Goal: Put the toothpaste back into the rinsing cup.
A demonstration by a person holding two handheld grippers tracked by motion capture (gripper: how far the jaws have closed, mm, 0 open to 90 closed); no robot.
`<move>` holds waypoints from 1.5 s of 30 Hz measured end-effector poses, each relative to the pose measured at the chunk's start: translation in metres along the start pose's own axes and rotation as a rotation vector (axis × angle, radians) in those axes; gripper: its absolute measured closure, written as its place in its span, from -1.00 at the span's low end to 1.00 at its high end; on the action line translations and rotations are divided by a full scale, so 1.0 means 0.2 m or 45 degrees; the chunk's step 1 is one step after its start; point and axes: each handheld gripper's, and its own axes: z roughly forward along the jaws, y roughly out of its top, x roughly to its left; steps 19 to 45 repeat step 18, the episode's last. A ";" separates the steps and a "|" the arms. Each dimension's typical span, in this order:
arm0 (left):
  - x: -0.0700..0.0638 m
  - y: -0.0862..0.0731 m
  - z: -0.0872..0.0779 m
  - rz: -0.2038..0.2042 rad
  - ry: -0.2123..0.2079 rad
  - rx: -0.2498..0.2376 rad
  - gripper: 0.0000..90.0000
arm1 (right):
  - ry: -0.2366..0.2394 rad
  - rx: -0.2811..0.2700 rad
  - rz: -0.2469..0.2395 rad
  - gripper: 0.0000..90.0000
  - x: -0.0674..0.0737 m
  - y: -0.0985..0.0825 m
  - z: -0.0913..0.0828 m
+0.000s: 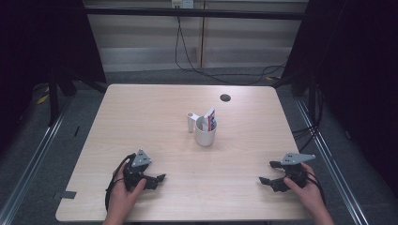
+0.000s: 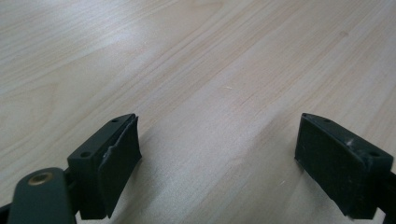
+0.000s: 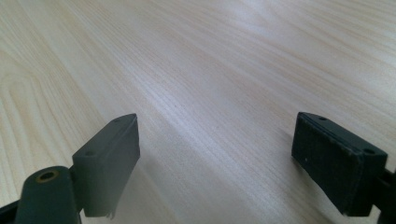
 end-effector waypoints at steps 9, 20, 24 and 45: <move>0.00 0.00 0.00 0.002 0.001 0.000 -0.70 | -0.072 0.029 -0.069 -0.69 0.02 0.01 0.01; 0.00 0.00 0.00 -0.001 0.000 0.001 -0.70 | -0.073 0.026 -0.068 -0.68 0.03 0.00 0.01; 0.00 0.00 0.00 -0.001 0.000 0.001 -0.70 | -0.073 0.026 -0.068 -0.68 0.03 0.00 0.01; 0.00 0.00 0.00 -0.001 0.000 0.001 -0.70 | -0.073 0.026 -0.068 -0.68 0.03 0.00 0.01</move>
